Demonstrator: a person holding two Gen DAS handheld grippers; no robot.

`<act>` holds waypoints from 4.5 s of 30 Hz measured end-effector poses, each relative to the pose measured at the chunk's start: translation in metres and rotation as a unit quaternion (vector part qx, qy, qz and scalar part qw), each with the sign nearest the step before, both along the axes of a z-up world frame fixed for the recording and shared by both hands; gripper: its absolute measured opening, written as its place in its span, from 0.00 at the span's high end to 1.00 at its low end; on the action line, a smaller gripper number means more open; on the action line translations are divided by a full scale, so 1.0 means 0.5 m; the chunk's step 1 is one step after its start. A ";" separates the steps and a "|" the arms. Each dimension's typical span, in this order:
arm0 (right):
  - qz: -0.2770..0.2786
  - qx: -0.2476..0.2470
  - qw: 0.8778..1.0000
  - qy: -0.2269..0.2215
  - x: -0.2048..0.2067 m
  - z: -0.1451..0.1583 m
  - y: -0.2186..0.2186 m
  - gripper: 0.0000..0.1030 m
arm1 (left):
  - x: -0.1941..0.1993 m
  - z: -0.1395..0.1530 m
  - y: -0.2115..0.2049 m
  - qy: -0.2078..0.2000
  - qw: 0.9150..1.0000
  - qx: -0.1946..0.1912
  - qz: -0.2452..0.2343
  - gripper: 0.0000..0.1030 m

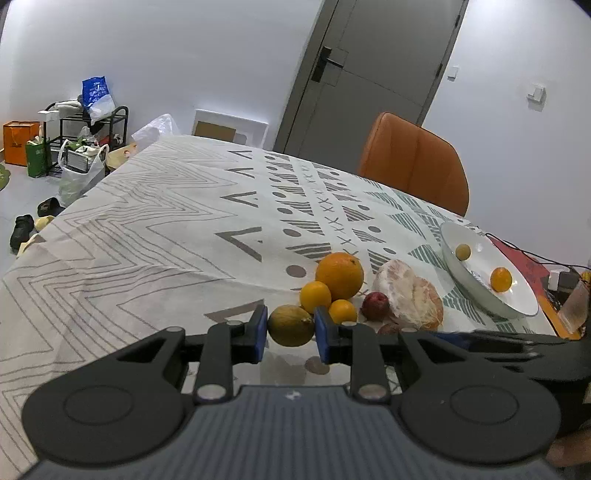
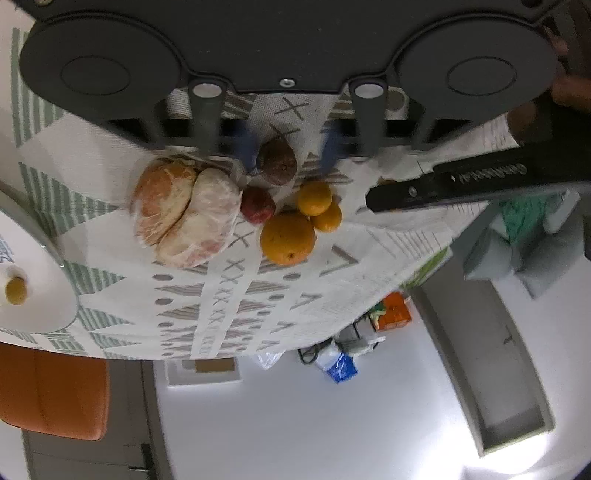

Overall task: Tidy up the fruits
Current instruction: 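Grasp a yellow-green fruit with the left tool while the right tool grasps a brown fruit, then carry both fruits to the white plate and open both tools to release them, then move both open tools back to the remaining fruit pile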

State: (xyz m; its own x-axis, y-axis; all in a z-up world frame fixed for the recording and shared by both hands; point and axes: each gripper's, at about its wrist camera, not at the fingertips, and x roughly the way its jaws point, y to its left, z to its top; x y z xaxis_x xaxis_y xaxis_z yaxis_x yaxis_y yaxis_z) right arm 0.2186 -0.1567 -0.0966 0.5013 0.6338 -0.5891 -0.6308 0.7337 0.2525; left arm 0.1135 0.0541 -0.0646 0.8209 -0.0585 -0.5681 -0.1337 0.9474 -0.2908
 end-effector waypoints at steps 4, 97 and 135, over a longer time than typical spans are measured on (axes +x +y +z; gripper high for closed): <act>-0.001 0.005 1.000 -0.001 -0.004 0.005 -0.007 0.79 | -0.004 0.000 0.001 -0.001 1.000 -0.001 0.004 0.75; -0.256 0.101 0.959 -0.066 0.027 0.047 -0.465 0.70 | 0.232 0.074 -0.416 -0.043 0.982 0.081 -0.165 0.73; -0.214 0.113 0.967 -0.083 -0.037 0.084 -0.381 0.11 | 0.086 0.134 -0.250 -0.061 0.993 0.077 -0.059 0.09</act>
